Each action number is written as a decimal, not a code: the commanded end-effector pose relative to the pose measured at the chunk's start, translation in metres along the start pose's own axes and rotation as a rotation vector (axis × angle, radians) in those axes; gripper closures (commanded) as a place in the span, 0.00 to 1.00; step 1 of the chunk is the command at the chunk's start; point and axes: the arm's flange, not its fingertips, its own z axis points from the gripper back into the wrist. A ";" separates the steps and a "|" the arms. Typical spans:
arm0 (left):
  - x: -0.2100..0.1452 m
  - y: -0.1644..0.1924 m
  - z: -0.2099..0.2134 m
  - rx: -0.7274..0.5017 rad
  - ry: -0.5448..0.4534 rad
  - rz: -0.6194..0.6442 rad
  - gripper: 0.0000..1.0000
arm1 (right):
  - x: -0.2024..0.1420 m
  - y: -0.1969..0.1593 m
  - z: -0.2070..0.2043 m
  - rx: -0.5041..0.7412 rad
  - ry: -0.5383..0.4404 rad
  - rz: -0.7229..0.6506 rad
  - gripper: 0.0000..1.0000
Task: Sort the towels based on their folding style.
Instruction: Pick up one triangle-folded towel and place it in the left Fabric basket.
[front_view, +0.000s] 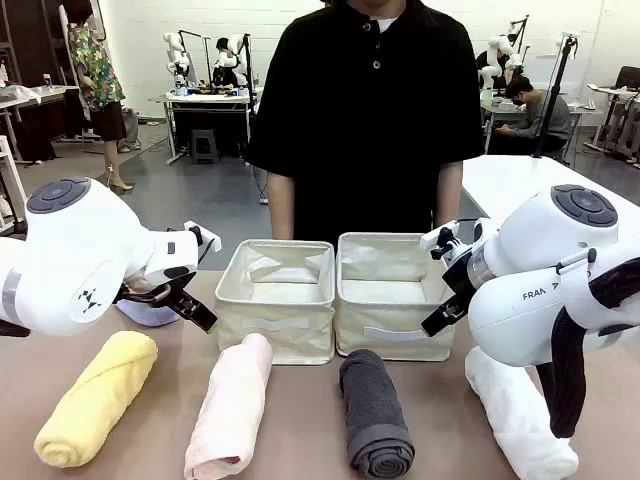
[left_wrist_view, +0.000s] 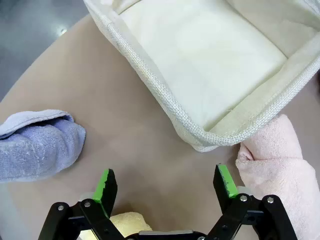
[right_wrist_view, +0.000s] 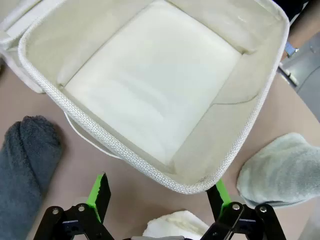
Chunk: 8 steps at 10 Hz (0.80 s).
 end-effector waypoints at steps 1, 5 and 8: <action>0.000 0.000 0.000 0.000 0.000 0.000 0.00 | 0.000 0.000 0.000 0.000 0.000 0.000 0.00; 0.000 0.000 0.000 0.000 0.000 0.000 0.00 | 0.000 0.000 0.000 0.000 0.000 0.000 0.00; 0.000 0.000 0.000 0.000 0.000 0.000 0.00 | 0.000 0.000 0.000 0.000 0.000 0.000 0.00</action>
